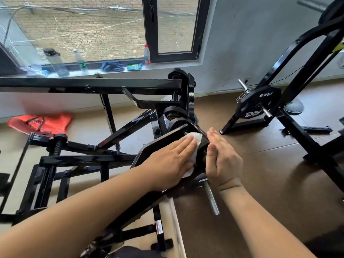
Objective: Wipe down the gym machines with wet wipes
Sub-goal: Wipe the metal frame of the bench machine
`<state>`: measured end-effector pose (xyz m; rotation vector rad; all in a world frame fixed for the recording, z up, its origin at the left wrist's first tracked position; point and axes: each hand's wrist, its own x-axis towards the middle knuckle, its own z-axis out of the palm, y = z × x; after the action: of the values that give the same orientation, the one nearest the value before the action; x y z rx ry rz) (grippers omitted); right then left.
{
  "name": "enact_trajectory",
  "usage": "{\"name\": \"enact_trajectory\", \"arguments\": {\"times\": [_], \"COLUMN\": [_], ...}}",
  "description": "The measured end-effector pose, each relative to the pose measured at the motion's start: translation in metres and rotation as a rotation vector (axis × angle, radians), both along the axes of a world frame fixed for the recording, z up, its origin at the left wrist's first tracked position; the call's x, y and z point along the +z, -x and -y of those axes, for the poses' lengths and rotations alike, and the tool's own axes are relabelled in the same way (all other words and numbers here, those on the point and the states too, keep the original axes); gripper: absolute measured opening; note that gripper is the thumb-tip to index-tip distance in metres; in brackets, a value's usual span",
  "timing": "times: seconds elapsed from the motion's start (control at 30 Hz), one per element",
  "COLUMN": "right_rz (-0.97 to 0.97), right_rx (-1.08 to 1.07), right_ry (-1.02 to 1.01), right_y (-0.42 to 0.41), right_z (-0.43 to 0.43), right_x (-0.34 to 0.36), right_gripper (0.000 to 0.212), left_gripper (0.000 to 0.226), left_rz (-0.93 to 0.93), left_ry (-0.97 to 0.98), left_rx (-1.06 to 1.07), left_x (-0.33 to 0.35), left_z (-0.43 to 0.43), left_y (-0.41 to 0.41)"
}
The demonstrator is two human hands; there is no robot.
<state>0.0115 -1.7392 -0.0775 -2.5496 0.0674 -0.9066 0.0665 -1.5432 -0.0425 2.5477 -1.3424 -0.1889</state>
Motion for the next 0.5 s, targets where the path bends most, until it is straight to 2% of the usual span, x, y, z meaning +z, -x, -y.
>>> {"name": "enact_trajectory", "arguments": {"times": [0.17,0.37,0.5], "right_rz": [0.02,-0.021,-0.04], "right_rx": [-0.014,-0.054,-0.068], "right_ry": [0.01,-0.006,-0.004], "right_y": [0.0,0.002,0.002], "right_z": [-0.001,-0.003,-0.005], "right_x": [-0.001,0.002,0.004], "right_gripper": [0.064,0.06,0.059], "left_gripper": [0.072,0.068,0.067], "left_rz": [-0.043,-0.089,-0.043], "left_ry": [-0.12,-0.057,-0.041], "left_rx": [0.087,0.102,0.037], "left_x": [0.003,0.001,0.002], "left_z": [-0.033,0.031,0.008], "left_y": [0.019,-0.011,0.005]}}
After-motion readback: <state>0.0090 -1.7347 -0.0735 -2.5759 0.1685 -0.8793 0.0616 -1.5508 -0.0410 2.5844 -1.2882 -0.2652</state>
